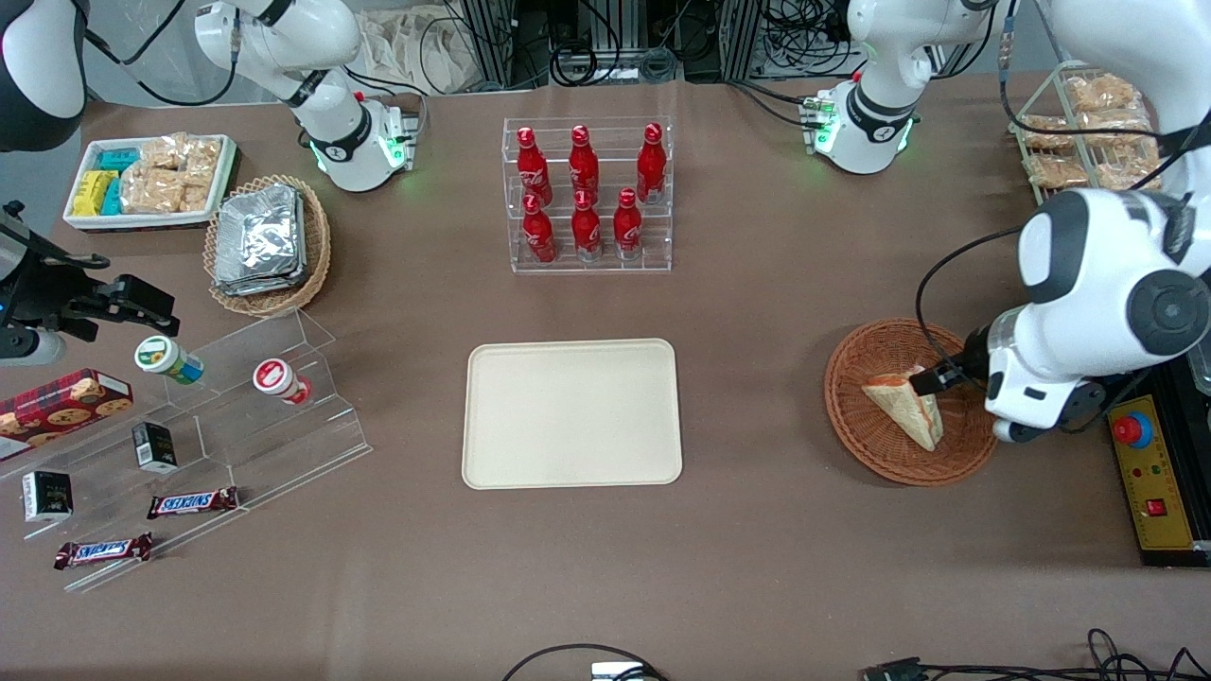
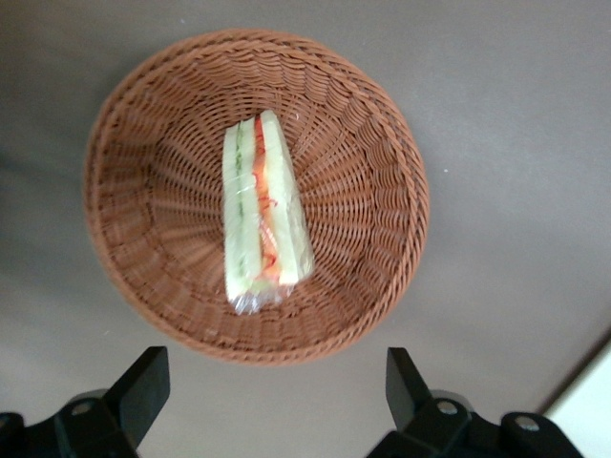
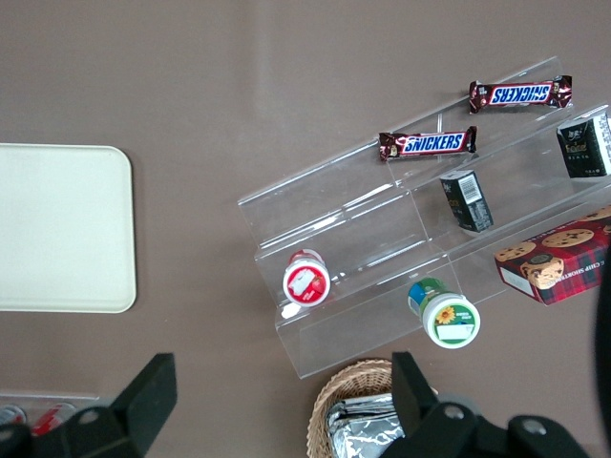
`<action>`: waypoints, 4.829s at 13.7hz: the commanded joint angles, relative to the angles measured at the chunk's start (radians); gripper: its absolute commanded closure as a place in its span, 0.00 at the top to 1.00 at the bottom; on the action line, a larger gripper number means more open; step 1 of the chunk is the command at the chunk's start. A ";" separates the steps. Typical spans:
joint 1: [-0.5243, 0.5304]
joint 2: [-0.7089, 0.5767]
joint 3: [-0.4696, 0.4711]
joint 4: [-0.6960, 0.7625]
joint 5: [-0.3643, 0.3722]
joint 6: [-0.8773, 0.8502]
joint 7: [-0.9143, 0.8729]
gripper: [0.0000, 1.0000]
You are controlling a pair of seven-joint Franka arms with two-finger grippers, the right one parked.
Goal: Place sandwich from basket to tray
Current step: 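Lower the open left gripper around the wrapped sandwich and close it, then lift the sandwich out of the basket and carry it toward the tray, then lower the sandwich onto the cream tray and open the left gripper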
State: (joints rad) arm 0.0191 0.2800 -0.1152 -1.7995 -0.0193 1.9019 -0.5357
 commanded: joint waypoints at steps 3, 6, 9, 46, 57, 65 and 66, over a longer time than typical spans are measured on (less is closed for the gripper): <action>0.005 0.041 -0.003 -0.098 -0.007 0.147 -0.043 1.00; 0.007 0.050 0.006 -0.191 -0.001 0.284 -0.041 1.00; 0.044 0.080 0.014 -0.205 0.001 0.328 -0.029 1.00; -0.323 0.505 -0.270 0.470 0.058 0.095 0.143 0.00; -0.343 0.593 -0.262 0.462 0.067 0.187 0.074 1.00; -0.306 0.471 -0.251 0.463 0.067 0.165 0.072 1.00; -0.283 0.432 -0.253 0.463 0.065 0.131 0.072 1.00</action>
State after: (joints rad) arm -0.2990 0.8074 -0.3714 -1.3164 0.0329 2.0908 -0.4460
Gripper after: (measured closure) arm 0.000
